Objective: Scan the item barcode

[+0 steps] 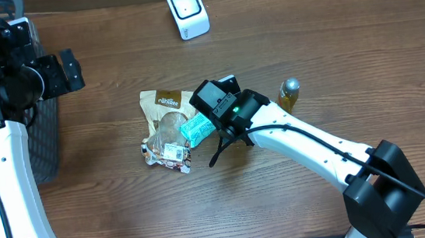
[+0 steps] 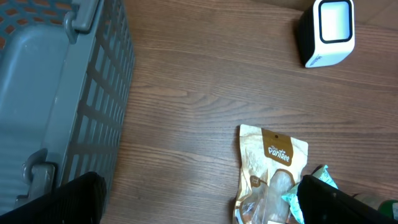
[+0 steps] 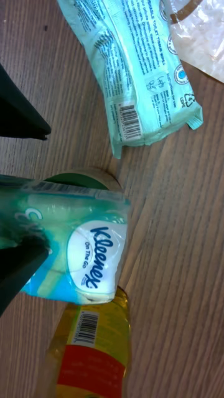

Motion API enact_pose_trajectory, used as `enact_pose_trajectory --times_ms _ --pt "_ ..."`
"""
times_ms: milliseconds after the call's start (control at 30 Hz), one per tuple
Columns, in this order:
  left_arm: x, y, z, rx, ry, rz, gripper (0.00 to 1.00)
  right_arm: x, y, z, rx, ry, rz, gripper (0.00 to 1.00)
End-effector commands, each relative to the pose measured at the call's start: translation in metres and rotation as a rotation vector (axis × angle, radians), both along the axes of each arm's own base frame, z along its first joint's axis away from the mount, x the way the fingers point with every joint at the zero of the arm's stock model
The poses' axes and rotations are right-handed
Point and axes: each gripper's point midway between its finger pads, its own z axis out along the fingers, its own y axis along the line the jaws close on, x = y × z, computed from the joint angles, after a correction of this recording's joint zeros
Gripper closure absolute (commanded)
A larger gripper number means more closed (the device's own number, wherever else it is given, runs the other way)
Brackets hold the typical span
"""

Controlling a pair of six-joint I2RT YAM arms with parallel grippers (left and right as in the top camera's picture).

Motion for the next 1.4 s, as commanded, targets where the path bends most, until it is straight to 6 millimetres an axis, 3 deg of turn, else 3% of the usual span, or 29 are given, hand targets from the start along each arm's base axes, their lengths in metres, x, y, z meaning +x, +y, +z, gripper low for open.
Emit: enact_pose_trajectory --times_ms 0,200,367,533,600,700,900,967,1033,1267,1367 --pt "0.002 0.000 0.004 0.000 -0.011 0.004 0.01 0.006 0.004 0.007 0.004 -0.029 0.002 0.53" --pt "0.002 0.000 0.004 0.000 -0.011 0.004 0.01 0.005 0.004 0.007 0.003 -0.027 0.002 0.71" --pt "0.002 0.000 0.004 0.000 -0.011 0.004 0.01 0.005 0.004 0.007 0.002 -0.027 0.002 0.74" --pt "0.002 0.000 0.004 0.000 -0.011 0.004 0.00 0.006 0.002 0.007 -0.005 -0.033 0.000 0.93" --pt "0.002 0.000 0.004 0.000 -0.011 0.004 0.01 0.008 -0.001 0.009 -0.023 -0.046 -0.005 0.96" --pt "0.002 0.000 0.004 0.000 -0.011 0.004 0.00 0.011 -0.002 0.018 -0.023 -0.073 -0.011 0.96" --pt "0.002 0.000 0.004 0.000 -0.011 0.004 0.00 0.019 0.021 0.072 0.136 -0.134 0.001 0.96" --pt "0.002 0.000 0.004 0.000 -0.011 0.004 0.01 0.013 0.038 0.098 0.267 -0.117 0.035 0.96" --pt "0.002 0.000 0.004 0.000 -0.011 0.004 0.00 0.005 0.047 0.107 0.363 -0.073 0.057 0.96" --pt "0.002 0.000 0.004 0.000 -0.011 0.004 0.00 -0.038 0.073 0.108 0.721 0.297 0.130 0.96" --pt "0.002 0.000 0.004 0.000 -0.011 0.004 0.00 -0.053 0.075 0.098 0.791 0.412 0.135 0.96"
